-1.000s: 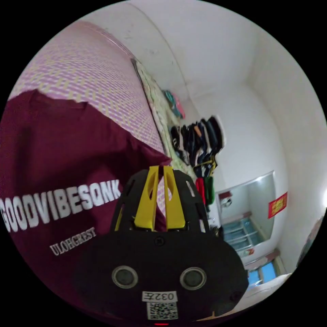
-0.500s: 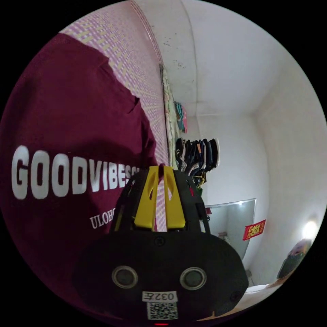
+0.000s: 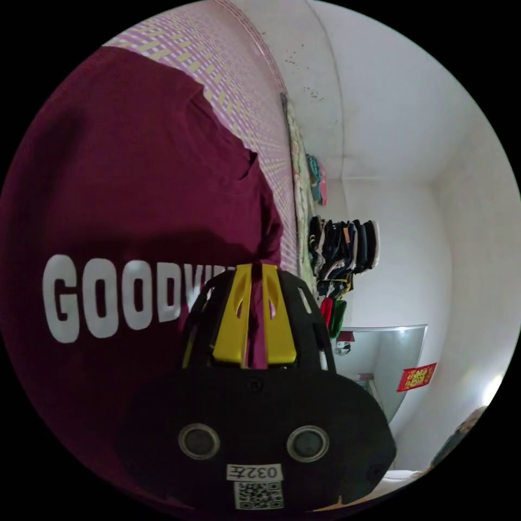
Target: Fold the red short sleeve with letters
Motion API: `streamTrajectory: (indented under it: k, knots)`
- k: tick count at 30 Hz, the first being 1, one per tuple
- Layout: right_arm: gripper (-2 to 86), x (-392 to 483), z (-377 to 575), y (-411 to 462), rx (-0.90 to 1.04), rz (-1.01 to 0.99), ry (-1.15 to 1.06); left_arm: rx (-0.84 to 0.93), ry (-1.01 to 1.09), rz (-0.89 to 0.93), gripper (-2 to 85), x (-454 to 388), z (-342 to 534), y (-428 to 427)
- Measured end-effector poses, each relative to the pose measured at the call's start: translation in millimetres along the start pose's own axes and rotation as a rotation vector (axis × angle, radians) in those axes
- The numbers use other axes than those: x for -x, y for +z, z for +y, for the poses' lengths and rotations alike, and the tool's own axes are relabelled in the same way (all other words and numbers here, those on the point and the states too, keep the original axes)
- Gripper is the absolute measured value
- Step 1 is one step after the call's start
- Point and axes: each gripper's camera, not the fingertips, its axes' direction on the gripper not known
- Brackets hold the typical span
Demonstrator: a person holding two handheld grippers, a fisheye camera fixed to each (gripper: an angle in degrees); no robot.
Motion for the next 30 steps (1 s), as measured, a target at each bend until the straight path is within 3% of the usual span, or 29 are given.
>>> streamTrajectory:
  k: [4,7,9,13,17,23,30]
  knots:
    - [6.3,-26,-10,-1,0.074,-0.133,-0.033,-0.067,0.073,-0.08,1.7,-14,17,-13]
    - [4.6,-55,-11,-24,-0.003,-0.127,0.031,-0.075,0.208,-0.173,0.9,-45,56,-12]
    - [3.5,-80,-14,-33,-0.06,-0.141,0.103,0.052,0.319,-0.098,0.1,-65,84,16]
    - [0.0,-140,-39,-26,-0.129,-0.201,0.223,0.493,0.59,-0.038,-1.2,-114,178,119]
    - [-0.9,-195,-92,-11,-0.141,-0.243,0.23,0.73,0.81,-0.181,-1.0,-136,251,190]
    - [-1.0,-275,-177,32,-0.071,-0.432,0.185,0.805,0.722,-0.131,-0.9,-128,269,227]
    - [-0.9,-338,-230,77,0.036,-0.593,0.076,0.68,0.601,-0.134,-0.9,-118,284,231]
